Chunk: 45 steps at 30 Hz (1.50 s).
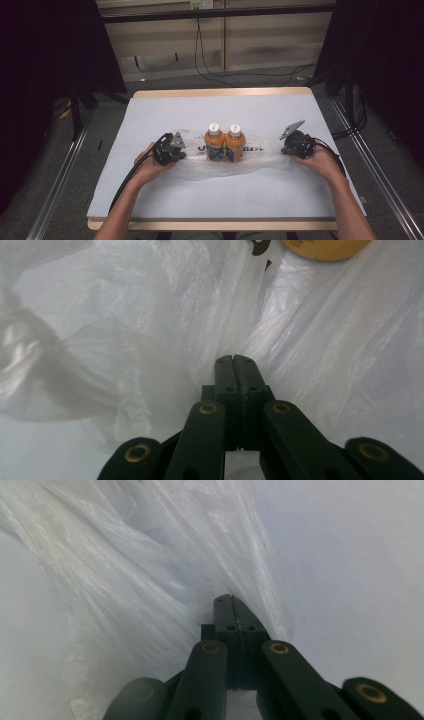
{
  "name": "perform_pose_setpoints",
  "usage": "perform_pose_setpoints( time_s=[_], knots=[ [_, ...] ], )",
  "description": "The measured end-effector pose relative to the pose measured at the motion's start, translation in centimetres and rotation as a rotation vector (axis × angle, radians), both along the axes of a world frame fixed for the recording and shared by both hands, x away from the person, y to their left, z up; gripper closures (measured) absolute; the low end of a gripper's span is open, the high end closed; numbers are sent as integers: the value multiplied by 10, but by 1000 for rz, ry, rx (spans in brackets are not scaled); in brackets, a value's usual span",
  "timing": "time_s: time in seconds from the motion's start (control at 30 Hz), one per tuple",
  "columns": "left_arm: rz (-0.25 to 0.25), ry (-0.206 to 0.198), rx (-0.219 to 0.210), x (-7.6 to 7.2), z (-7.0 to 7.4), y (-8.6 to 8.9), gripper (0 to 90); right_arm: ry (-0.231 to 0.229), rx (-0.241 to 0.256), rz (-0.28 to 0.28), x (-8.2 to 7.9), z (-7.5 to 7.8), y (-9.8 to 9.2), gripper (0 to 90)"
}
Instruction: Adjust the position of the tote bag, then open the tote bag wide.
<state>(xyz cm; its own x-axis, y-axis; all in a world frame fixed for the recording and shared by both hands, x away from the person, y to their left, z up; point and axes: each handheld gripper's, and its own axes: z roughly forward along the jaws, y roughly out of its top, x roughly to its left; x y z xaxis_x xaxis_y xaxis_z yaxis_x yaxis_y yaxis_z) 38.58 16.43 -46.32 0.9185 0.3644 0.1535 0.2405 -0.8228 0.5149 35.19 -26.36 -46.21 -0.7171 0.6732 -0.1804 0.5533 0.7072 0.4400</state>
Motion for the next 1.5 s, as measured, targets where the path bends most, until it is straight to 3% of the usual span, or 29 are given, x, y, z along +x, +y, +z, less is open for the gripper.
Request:
perform_pose_setpoints(
  time_s=[0.17, 0.3, 0.53, 0.67, 0.7, 0.73, 0.77, 0.87, 0.9, 0.97, 1.03, 1.07, 1.17, 1.2, 1.23, 1.33, 1.5],
  knots=[
    [12, 23, -49, 5, -2, 6, 900, 7, 13, -14, 0, 0, -4, 900],
    [46, 70, -110, 7, -3, 15, 900, 0, -3, -20, -2, 0, -4, 900],
    [73, 106, -150, 6, -1, 22, 900, -17, 9, -19, -5, -1, -6, 900],
    [96, 79, -129, 4, 2, 30, 900, -9, 35, -28, -6, -1, -8, 900],
    [119, 72, -90, 4, 1, 35, 900, -19, 11, -20, -8, -1, -5, 900],
    [119, 72, -90, 4, 1, 35, 900, -14, 7, -24, -8, -1, -5, 900],
    [149, 103, -167, 4, -5, 38, 900, -20, 4, -20, -8, -1, -5, 900],
    [153, 105, -163, 5, -5, 38, 900, -13, 10, -30, -8, -1, -5, 900],
    [138, 99, -136, 6, -4, 39, 900, -17, 11, -24, -8, -1, -5, 900],
    [142, 97, -129, 6, -3, 39, 900, -21, 14, -18, -7, -1, -6, 900],
    [170, 104, -163, 6, -5, 42, 900, -15, 10, -30, -9, -1, -5, 900],
    [148, 101, -136, 7, -4, 44, 900, -23, 9, -20, -8, -1, -5, 900],
    [129, 109, -132, 8, -3, 45, 900, -30, 6, -22, -8, -1, -4, 900],
    [157, 115, -175, 5, -4, 43, 900, -27, 10, -27, -9, -1, -5, 900],
    [126, 116, -156, 6, -3, 44, 900, -25, 26, -28, -8, -2, -6, 900],
    [125, 127, -226, 5, 1, 44, 900, -18, 82, -25, -7, -2, -10, 900],
    [86, 121, -285, 4, 10, 43, 900, -31, 194, -19, -7, 4, -10, 900]
  ],
)
